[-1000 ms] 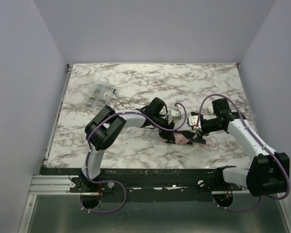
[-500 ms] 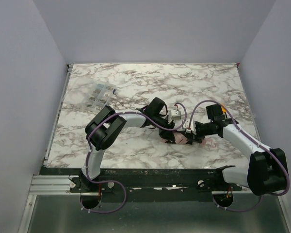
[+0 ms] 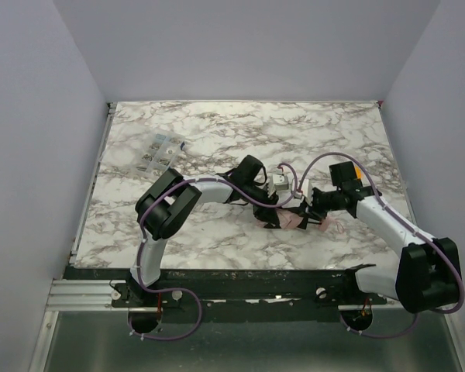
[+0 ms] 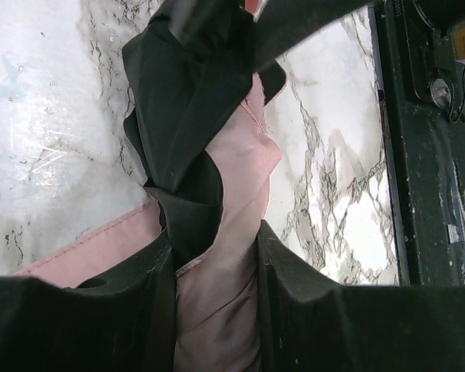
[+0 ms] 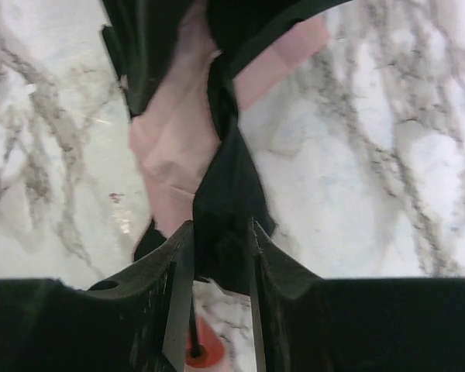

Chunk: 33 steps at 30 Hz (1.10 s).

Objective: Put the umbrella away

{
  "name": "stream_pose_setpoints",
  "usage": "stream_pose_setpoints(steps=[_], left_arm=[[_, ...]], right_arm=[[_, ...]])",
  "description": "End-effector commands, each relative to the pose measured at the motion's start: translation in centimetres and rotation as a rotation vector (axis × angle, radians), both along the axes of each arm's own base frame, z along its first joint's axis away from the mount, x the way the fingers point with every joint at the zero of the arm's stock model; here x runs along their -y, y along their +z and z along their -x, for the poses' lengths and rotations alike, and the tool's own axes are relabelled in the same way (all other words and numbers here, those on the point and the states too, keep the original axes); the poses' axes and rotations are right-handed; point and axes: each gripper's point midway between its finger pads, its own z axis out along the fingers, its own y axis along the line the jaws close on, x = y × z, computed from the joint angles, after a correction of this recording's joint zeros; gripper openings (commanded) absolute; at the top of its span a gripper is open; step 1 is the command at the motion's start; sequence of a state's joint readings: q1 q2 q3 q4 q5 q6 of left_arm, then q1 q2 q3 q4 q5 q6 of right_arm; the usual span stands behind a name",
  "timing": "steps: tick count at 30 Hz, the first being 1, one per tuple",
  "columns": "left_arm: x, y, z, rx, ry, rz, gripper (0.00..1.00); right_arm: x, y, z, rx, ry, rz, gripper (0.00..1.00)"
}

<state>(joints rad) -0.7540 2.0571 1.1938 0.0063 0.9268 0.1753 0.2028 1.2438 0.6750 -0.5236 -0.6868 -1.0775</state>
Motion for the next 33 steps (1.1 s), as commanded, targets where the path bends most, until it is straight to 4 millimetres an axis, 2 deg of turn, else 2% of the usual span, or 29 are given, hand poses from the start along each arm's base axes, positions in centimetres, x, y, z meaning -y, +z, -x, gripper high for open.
stream_pose_setpoints(steps=[1, 5, 11, 13, 15, 16, 18, 20, 22, 23, 25, 26, 28, 30, 33], left_arm=[[-7.7, -10.3, 4.2, -0.164, 0.063, -0.414, 0.00], [-7.7, -10.3, 4.2, -0.166, 0.062, -0.414, 0.00], [-7.6, -10.3, 4.2, -0.167, 0.063, -0.413, 0.00], [-7.6, -10.4, 4.2, -0.169, 0.063, -0.414, 0.00], [-7.6, -10.4, 4.2, -0.172, 0.062, -0.416, 0.00], [-7.6, -10.4, 4.2, -0.173, 0.062, -0.417, 0.00], [-7.6, -10.5, 4.2, -0.173, 0.062, -0.418, 0.00], [-7.6, -10.5, 4.2, -0.175, 0.061, -0.419, 0.00], [-7.6, -10.5, 4.2, -0.176, 0.059, -0.420, 0.00], [-7.6, -10.5, 4.2, -0.175, 0.059, -0.419, 0.00], [-7.6, -10.5, 4.2, -0.179, 0.058, -0.421, 0.00], [-7.6, -10.6, 4.2, -0.180, 0.058, -0.422, 0.00], [-7.5, -10.6, 4.2, -0.185, 0.055, -0.425, 0.00], [-7.5, -10.6, 4.2, -0.188, 0.053, -0.424, 0.00], [-7.5, -10.6, 4.2, -0.196, 0.052, -0.426, 0.00]], right_arm=[[1.2, 2.8, -4.0, 0.137, -0.111, 0.042, 0.36], [1.4, 2.7, -3.8, 0.124, -0.131, 0.047, 0.35], [1.5, 0.8, -3.8, 0.072, -0.153, 0.056, 0.12], [1.5, 0.8, -4.3, 0.069, -0.188, 0.047, 0.08], [1.8, 1.3, -5.4, 0.083, -0.247, 0.044, 0.08], [1.9, 1.7, -5.8, 0.075, -0.286, 0.036, 0.17], [1.3, 3.2, -5.8, 0.059, -0.296, -0.002, 0.42], [0.3, 5.2, -5.0, 0.053, -0.242, -0.060, 0.58], [-1.0, 7.1, -3.2, 0.048, -0.134, -0.117, 0.68], [-1.7, 7.7, -1.5, 0.029, -0.044, -0.136, 0.71], [-2.0, 7.2, 1.8, -0.012, 0.133, -0.130, 0.75], [-1.8, 6.2, 3.3, -0.043, 0.212, -0.106, 0.75], [-0.8, 3.7, 5.1, -0.070, 0.336, -0.041, 0.73], [-0.1, 1.8, 5.5, -0.052, 0.388, 0.006, 0.73], [-0.3, 1.6, 4.4, 0.050, 0.354, 0.001, 0.73]])
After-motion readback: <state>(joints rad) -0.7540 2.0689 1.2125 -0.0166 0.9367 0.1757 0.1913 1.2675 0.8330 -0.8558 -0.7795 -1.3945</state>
